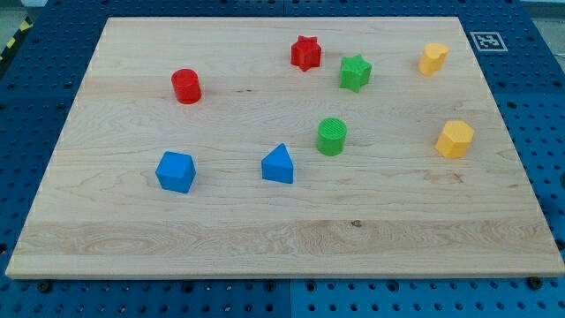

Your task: Push the blue triangle towards the bottom left

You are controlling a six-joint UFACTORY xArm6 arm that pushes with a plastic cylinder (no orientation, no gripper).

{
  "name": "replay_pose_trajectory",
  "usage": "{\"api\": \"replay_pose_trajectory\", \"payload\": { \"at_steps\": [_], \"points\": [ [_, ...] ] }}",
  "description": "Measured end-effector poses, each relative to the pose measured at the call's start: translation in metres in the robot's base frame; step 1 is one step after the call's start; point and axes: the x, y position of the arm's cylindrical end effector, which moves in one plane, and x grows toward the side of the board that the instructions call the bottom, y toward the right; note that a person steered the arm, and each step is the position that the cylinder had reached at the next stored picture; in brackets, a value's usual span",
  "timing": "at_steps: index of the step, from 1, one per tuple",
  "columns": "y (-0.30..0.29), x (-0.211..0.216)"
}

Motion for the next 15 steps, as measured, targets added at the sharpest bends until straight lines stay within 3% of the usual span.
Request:
{"api": "replay_pose_trajectory", "payload": {
  "at_steps": [1,2,3,5,6,7,8,9,10,11,12,13,14,15],
  "points": [
    [-0.010,0.000],
    [-0.063,0.018],
    [-0.140,0.045],
    [-0.358,0.080],
    [-0.472,0.057],
    [-0.553,-0.007],
    [-0.539,-0.031],
    [-0.444,-0.034],
    [-0.386,-0.038],
    [-0.345,-0.034],
    [-0.235,0.014],
    [-0.272,-0.011],
    [-0.336,0.003],
    [-0.289,0.054]
  ]
}}
